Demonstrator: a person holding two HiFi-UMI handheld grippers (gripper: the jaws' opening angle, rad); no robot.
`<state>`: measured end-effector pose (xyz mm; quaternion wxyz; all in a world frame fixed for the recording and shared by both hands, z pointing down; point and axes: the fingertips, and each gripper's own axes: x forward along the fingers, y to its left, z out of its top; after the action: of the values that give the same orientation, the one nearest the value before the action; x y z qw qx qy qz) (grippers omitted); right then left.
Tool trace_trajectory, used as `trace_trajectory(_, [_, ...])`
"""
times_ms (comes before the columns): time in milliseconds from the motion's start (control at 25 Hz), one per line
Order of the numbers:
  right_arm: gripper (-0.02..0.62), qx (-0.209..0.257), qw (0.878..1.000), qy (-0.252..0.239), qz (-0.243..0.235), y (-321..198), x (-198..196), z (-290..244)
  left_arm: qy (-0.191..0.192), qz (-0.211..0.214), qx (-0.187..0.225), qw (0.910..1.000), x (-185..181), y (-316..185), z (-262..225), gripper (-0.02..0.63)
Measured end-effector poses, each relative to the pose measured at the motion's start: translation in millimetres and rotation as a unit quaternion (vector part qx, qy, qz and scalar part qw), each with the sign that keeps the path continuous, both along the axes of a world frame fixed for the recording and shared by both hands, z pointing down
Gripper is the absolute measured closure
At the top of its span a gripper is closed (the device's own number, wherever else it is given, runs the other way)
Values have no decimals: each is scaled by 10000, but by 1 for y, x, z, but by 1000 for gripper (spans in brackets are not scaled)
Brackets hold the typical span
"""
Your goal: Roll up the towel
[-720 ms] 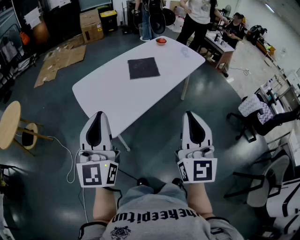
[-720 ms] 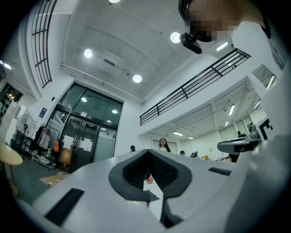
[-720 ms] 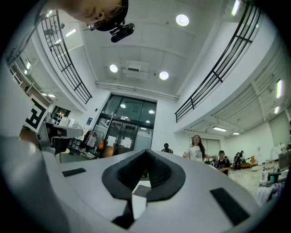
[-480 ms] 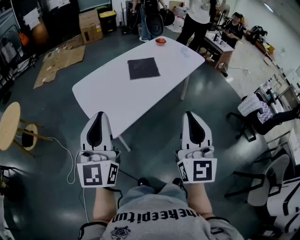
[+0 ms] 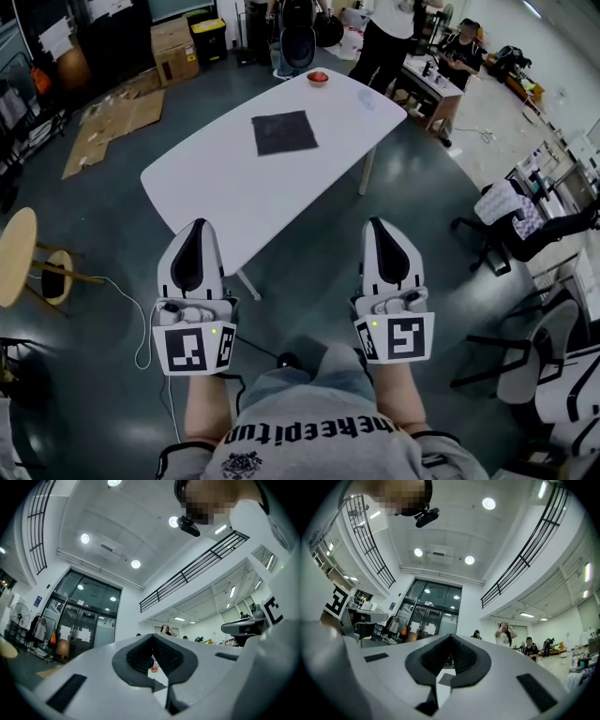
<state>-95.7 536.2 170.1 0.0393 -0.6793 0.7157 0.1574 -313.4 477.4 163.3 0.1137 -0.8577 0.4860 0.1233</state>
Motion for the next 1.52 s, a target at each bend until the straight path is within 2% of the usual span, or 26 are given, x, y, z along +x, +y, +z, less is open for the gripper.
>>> trace_trajectory(160, [594,-29,9999,-135,85,-4,6,2,191,75,-183,9996,2,-8,6,601])
trace_trajectory(440, [594,-132,9998,26,175,-42,26,7,168,102,-208,9996,22,-43,9,601])
trace_trajectory(1080, [594,-8,9999,70,-141,-219,106,-11,177,-297,-37,9994,92,-207,-14,601])
trace_trajectory(1520, [594,77,9988,124,-458,-304,157,-18,169,-516,186,9984,148,-284,-29,601])
